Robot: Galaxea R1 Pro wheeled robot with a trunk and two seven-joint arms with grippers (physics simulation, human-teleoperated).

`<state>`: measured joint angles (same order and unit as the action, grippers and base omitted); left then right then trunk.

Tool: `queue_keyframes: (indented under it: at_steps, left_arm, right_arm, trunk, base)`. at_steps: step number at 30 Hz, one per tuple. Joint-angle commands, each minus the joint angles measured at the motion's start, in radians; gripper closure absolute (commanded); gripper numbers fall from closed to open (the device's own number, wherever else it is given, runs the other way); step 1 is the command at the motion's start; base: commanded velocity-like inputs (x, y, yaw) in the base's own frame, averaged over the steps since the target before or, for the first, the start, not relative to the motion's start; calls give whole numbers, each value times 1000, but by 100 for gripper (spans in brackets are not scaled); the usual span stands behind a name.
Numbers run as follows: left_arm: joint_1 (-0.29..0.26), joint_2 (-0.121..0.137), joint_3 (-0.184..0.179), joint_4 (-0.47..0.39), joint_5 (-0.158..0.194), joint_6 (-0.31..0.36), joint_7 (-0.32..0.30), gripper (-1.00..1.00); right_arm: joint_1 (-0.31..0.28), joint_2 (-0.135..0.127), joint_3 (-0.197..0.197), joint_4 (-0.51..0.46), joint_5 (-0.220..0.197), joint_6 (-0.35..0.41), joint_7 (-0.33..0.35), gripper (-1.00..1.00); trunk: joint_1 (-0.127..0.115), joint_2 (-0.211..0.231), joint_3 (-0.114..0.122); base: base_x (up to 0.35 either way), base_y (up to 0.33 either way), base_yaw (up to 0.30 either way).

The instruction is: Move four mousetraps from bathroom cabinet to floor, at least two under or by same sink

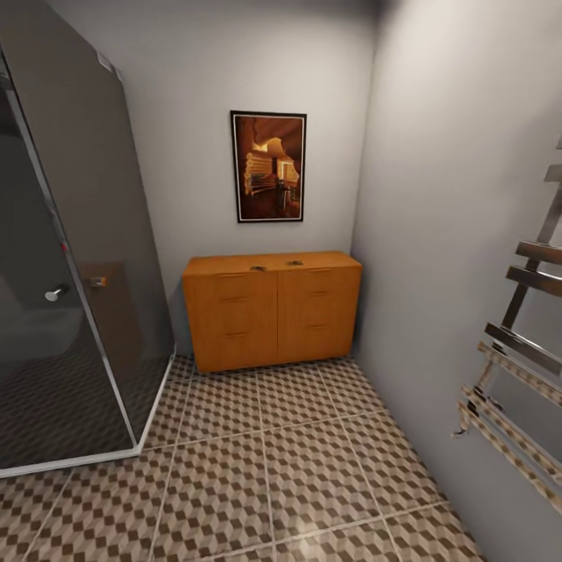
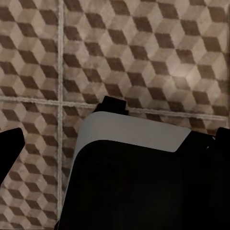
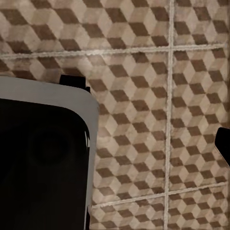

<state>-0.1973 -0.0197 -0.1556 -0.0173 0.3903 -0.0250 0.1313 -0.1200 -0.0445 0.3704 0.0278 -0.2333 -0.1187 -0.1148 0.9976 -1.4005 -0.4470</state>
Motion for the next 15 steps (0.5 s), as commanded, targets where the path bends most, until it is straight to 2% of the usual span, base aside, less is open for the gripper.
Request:
queue_keyframes:
  at_steps: [1,15]
  left_arm:
    - [0,0,-9,0,9,-3,3,-100]
    - [0,-1,-7,0,8,-1,3,-100]
  right_arm:
    - [-1,0,8,3,-10,-6,0,-100]
    - [-1,3,8,3,-12,-6,0,-100]
  trunk:
    - [1,0,-1]
    - [1,0,-1]
  base:
    - [325,0,0]
    - [325,0,0]
